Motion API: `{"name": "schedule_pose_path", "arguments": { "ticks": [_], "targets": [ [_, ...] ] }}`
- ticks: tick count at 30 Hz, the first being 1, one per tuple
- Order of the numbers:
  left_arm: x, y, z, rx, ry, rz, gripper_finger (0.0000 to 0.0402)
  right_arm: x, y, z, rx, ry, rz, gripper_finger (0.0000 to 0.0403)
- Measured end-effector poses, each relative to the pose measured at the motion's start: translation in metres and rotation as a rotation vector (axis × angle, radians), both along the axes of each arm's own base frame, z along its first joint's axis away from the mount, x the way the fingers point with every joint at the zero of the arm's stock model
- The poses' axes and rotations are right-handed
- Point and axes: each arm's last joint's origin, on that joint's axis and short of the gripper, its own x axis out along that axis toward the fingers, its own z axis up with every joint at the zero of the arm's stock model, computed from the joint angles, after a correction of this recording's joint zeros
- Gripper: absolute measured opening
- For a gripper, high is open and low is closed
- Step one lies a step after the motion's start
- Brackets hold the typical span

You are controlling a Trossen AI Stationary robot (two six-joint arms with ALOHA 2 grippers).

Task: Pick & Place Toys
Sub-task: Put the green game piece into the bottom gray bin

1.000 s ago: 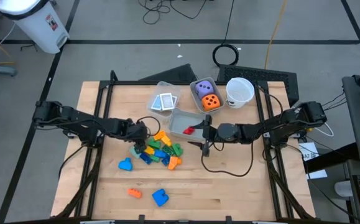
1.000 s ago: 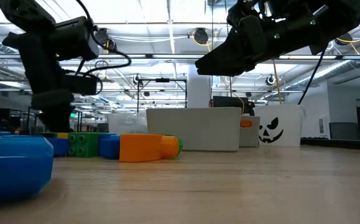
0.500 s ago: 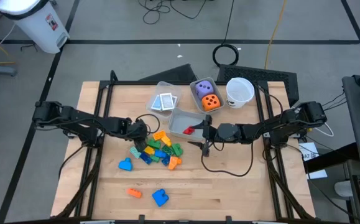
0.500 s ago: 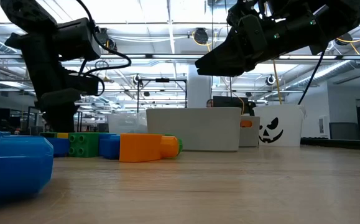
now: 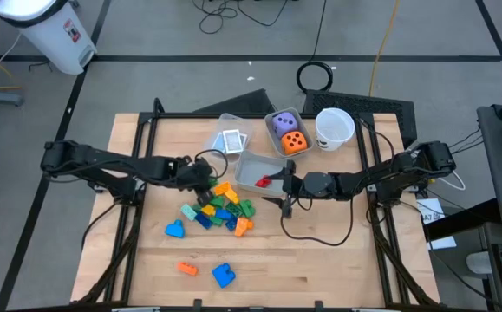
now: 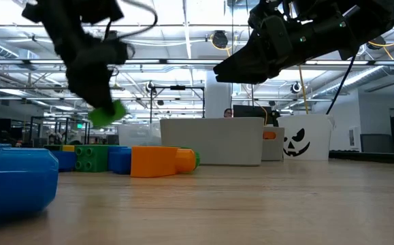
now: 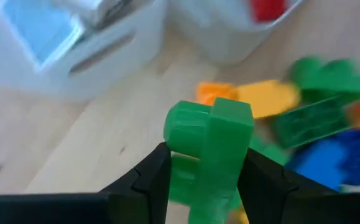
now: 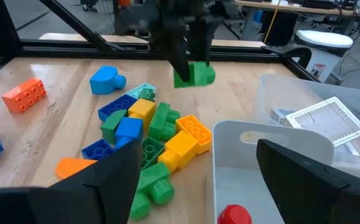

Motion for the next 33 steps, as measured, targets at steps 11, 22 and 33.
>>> {"name": "schedule_pose_path", "arguments": {
  "ticks": [11,22,33],
  "targets": [
    [0.038,-0.035,0.049,0.094,-0.554,-0.247,0.0072,0.003,0.016,0.005,0.035,-0.093,0.096,0.0293],
    [0.04,-0.046,0.05,0.072,-0.591,-0.244,0.0043,0.005,0.034,-0.009,0.033,0.034,0.146,0.0293],
    [0.049,-0.045,0.033,0.11,-0.531,-0.179,0.0159,0.025,0.073,-0.052,-0.02,0.289,0.022,0.0293]
  ]
}}
